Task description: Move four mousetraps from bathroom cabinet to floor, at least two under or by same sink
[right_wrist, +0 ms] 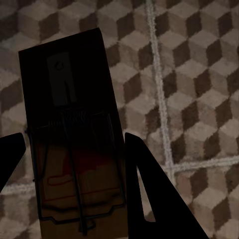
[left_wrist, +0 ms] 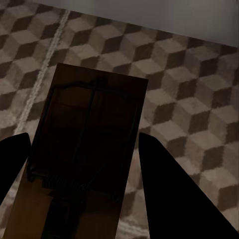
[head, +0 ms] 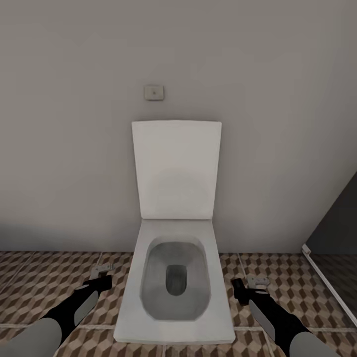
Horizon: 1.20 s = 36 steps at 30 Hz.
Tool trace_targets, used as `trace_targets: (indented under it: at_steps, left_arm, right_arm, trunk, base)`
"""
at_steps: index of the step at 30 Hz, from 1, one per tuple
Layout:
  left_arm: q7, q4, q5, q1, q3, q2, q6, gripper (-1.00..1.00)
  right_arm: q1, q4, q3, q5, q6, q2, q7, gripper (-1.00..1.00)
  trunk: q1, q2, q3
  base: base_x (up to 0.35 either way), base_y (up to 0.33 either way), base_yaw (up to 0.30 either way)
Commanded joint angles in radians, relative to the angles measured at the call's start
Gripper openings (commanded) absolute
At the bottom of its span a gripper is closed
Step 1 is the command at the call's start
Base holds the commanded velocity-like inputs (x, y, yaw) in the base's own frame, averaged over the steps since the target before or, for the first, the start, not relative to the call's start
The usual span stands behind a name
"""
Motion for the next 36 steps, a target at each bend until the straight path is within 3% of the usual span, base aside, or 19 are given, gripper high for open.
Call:
trace_targets:
  at_steps: [1,25,36]
  left_arm:
    - [0.009,-0.003,0.007,0.000,-0.008,0.001,0.004,-1.00]
    - [0.010,-0.003,0.007,0.000,-0.008,-0.001,0.009,-1.00]
    - [0.010,-0.003,0.007,0.000,-0.008,-0.002,0.010,-1.00]
  right_arm:
    - [-0.001,-0.003,0.008,-0.009,0.004,-0.001,-0.010,-1.00]
    - [-0.001,-0.003,0.007,-0.009,0.004,0.000,-0.010,-1.00]
    - [-0.001,-0.003,0.007,-0.009,0.004,0.000,-0.010,-1.00]
  trunk:
    - [0.000,0.000,-0.001]
    - [0.000,0.000,-0.001]
    - [0.005,-0.003,-0.043]
  base:
    - [0.017,0.000,0.000]
    - [0.001,0.000,0.000]
    - [0.000,0.000,0.000]
